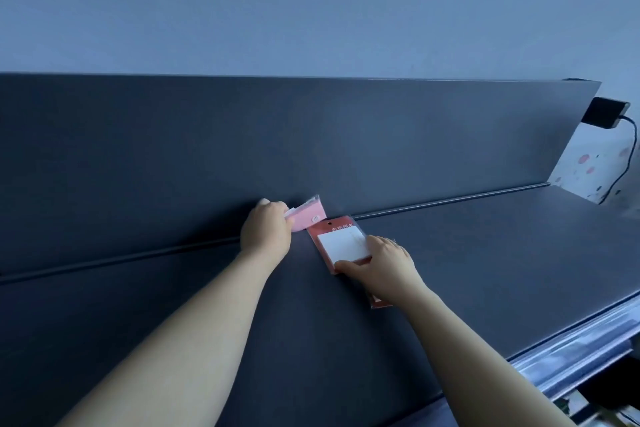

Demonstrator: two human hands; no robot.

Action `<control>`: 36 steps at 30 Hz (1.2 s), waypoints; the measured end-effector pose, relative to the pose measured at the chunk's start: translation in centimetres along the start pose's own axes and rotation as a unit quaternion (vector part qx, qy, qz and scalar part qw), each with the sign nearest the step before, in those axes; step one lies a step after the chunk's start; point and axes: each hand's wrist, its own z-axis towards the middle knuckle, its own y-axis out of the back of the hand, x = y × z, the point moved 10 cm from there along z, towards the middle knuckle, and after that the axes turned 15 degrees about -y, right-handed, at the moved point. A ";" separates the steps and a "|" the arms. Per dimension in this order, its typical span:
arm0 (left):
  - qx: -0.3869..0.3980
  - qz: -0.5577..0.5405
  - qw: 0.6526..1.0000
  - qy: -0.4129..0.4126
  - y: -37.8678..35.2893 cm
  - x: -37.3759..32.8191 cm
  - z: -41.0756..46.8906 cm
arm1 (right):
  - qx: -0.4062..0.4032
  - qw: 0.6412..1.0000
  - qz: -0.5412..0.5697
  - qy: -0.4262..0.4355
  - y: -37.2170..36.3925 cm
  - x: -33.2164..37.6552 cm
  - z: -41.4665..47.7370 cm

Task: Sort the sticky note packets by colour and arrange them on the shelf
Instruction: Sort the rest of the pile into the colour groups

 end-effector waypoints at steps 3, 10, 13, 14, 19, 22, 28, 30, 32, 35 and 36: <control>-0.085 -0.022 0.996 0.010 2.9 0.3 -0.9 | 0.011 1.000 0.008 0.012 -0.3 -0.1 0.2; -0.056 -0.213 0.964 0.148 3.2 0.5 -5.3 | 0.071 0.996 -0.022 0.053 -1.3 1.1 -1.3; -0.010 -0.208 0.964 0.167 1.7 0.6 -6.5 | 0.085 0.993 0.058 0.055 -0.2 0.9 -2.0; 0.001 -0.207 0.963 0.173 1.2 0.7 -6.7 | 0.079 0.994 0.056 0.041 0.3 0.1 -1.9; 0.089 -0.101 0.980 0.144 -0.9 -0.7 -7.1 | 0.093 0.993 -0.049 -0.054 0.8 -4.2 -2.2; 0.114 -0.054 0.984 0.123 -1.0 -2.0 -7.0 | 0.101 0.991 -0.064 -0.057 0.8 -4.3 -2.7; 0.127 -0.096 0.977 0.140 -0.6 -2.8 -7.5 | 0.096 0.991 -0.051 -0.082 0.8 -4.1 -2.8; 0.123 -0.099 0.978 0.138 -0.6 -2.8 -7.6 | 0.101 0.988 -0.058 -0.100 0.8 -4.2 -2.6; 0.125 -0.094 0.978 0.138 -0.5 -2.5 -7.9 | 0.096 0.986 -0.051 -0.123 1.1 -4.4 -2.3; 0.124 -0.102 0.975 0.151 -0.1 -1.9 -8.5 | 0.074 0.984 -0.031 -0.157 1.7 -4.8 -1.7; 0.120 -0.111 0.975 0.153 0.0 -1.8 -8.6 | 0.080 0.983 -0.018 -0.163 1.6 -4.9 -1.6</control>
